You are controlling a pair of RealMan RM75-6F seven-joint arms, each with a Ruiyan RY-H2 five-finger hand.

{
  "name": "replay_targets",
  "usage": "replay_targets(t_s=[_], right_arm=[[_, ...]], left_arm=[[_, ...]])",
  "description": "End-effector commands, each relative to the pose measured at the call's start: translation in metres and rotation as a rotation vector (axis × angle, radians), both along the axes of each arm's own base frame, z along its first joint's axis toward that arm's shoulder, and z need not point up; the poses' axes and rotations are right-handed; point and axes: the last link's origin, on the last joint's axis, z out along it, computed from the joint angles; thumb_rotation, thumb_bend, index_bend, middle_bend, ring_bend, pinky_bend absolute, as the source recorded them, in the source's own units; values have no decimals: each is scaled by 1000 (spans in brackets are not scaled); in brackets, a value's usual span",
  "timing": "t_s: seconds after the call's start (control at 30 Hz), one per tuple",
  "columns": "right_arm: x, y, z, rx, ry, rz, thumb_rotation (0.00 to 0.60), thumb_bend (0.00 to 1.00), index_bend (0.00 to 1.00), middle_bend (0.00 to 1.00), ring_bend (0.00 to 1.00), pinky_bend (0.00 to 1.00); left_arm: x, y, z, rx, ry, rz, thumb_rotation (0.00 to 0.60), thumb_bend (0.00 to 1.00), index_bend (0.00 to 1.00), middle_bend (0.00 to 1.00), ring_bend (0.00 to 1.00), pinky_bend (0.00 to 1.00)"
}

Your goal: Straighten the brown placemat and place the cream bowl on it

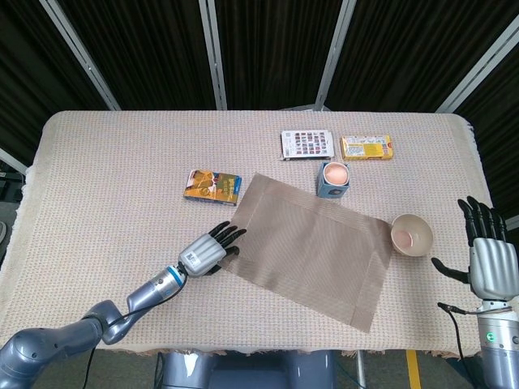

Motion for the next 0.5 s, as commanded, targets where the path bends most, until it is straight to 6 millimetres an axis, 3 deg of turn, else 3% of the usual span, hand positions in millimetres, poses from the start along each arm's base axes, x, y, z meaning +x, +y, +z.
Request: replay_targets(t_s=[0.03, 0.5], right_arm=[[0, 0, 0, -1, -1, 1, 600, 0, 0, 0, 0, 0], [1, 1, 2, -5, -8, 6, 600, 0, 0, 0, 0, 0]], left_arm=[[2, 0, 0, 2, -4, 0, 600, 430, 368, 0, 0, 0], [7, 2, 0, 11, -31, 10, 600, 455, 526, 0, 0, 0]])
